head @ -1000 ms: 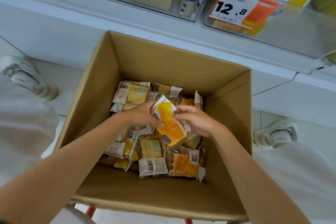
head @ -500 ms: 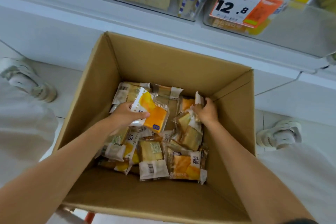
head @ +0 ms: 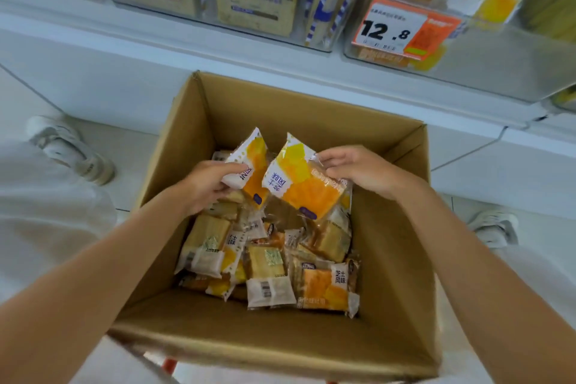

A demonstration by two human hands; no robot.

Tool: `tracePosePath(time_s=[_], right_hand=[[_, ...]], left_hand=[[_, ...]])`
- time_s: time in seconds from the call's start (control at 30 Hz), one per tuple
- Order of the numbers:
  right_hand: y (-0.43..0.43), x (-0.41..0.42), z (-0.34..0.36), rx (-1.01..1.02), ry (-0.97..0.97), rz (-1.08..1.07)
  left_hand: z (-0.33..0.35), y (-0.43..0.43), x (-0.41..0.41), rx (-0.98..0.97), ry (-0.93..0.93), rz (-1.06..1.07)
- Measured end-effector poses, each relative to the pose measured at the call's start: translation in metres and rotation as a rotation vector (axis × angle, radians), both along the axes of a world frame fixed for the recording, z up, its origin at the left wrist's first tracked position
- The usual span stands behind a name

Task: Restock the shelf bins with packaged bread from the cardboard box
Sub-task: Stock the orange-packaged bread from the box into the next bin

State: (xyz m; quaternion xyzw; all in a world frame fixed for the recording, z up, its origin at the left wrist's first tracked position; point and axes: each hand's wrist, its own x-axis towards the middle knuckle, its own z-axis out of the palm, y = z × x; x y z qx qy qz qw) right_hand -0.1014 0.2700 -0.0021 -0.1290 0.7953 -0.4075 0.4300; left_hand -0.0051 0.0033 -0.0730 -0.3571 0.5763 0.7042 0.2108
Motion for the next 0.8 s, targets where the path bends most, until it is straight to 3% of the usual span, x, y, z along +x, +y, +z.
tracePosePath(time_s=[0.13,0.37,0.5,0.57,0.7,0.8], right_hand=[[-0.02,0.008,0.054,0.099,0.199,0.204],[-0.028,0.017,0.079,-0.062,0.463,-0.008],[-0.025,0.026,0.089,-0.17,0.508,-0.188],[-0.021,0.028,0.09,-0.197,0.411,-0.267],[-0.016,0.032,0.083,-0.145,0.139,-0.198],[-0.018,0.039,0.079,-0.169,0.207,-0.198]], left_hand=[[0.055,0.008,-0.006,0.063,0.074,-0.236],[0.117,0.024,0.004,0.188,0.234,-0.44],[0.129,0.031,0.001,0.058,0.269,-0.256],[0.135,0.031,-0.002,0.033,0.279,-0.147],[0.148,0.032,-0.005,0.074,0.274,-0.062],[0.155,0.035,-0.004,0.147,0.276,-0.028]])
